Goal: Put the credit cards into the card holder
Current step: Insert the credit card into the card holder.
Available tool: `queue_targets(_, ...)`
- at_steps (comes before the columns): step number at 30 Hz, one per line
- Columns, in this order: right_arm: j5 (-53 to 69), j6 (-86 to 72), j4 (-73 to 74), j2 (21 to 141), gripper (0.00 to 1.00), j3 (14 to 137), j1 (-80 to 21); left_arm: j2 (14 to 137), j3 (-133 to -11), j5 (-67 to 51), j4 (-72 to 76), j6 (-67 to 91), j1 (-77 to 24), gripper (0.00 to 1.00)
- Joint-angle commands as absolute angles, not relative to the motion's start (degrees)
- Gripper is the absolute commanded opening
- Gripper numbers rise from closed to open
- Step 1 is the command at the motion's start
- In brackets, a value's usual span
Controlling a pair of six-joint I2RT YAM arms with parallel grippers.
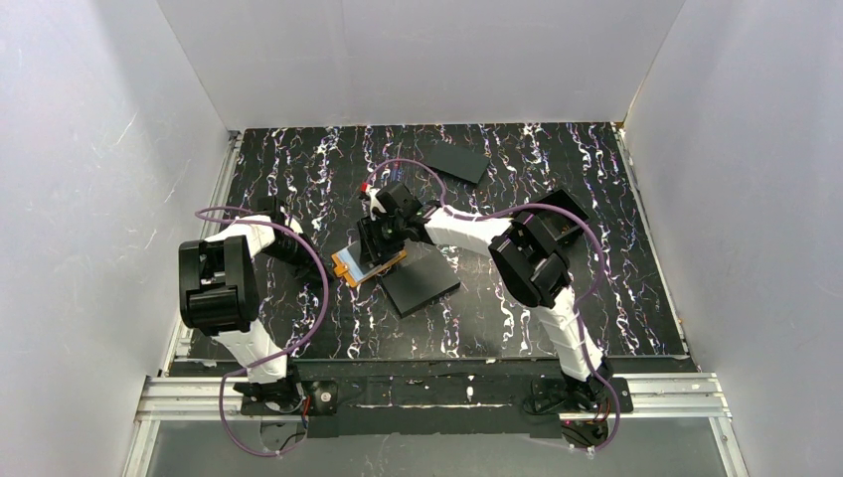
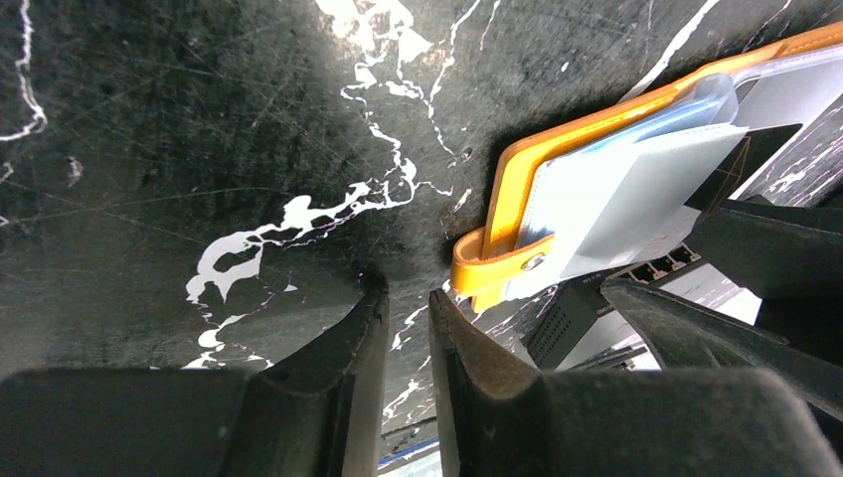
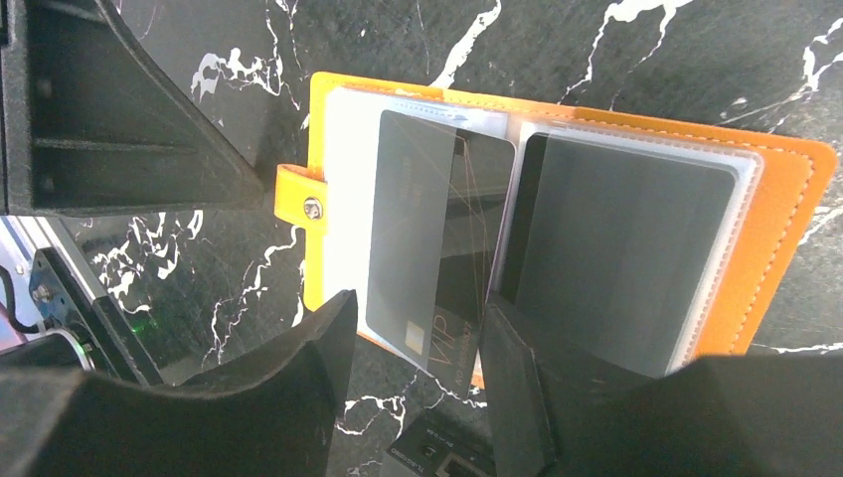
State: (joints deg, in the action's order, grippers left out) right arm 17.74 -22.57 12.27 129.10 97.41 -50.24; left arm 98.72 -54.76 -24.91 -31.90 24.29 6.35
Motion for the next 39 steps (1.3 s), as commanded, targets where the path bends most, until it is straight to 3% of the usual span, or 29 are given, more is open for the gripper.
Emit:
queue_targets(1, 18.43, -18.97, 16.80, 128.28, 0.57, 99.24, -50.07, 99.01, -54.32, -25.30, -31.90, 24.03, 5.89, 0.20)
queue_targets(11, 19.04, -9.77, 21.26, 131.26, 0.48, 103.89, -52.99, 100.68, -54.57, -28.01, -31.03, 23.95, 4.61, 0.20)
queue_targets(18, 22.36, -5.56, 19.80, 129.50, 0.56, 103.75, -52.38, 100.82, -54.84, -27.91, -31.03, 23.91, 4.59, 0.20)
queue_targets(22, 31.44, -20.15, 5.19, 126.39, 0.59, 95.45, -48.22, 100.47, -54.69, -27.86, -31.16, 23.89, 4.57, 0.20)
queue_targets(27, 24.88, -18.49, 15.46, 125.55, 0.60, 98.45, -47.39, 99.69, -54.56, -27.69, -31.28, 23.72, 4.63, 0.20)
queue_targets(32, 23.85, -18.19, 14.97, 124.74, 0.60, 96.62, -47.46, 99.50, -54.76, -28.23, -31.08, 23.74, 4.64, 0.19)
queue_targets(35, 22.27, -18.05, 15.20, 125.33, 0.58, 96.97, -47.46, 99.70, -54.58, -29.19, -30.73, 23.78, 4.34, 0.19)
queue_targets(39, 23.64, -17.60, 15.13, 127.42, 0.48, 98.30, -48.27, 100.69, -54.56, -30.61, -30.37, 23.92, 3.00, 0.19)
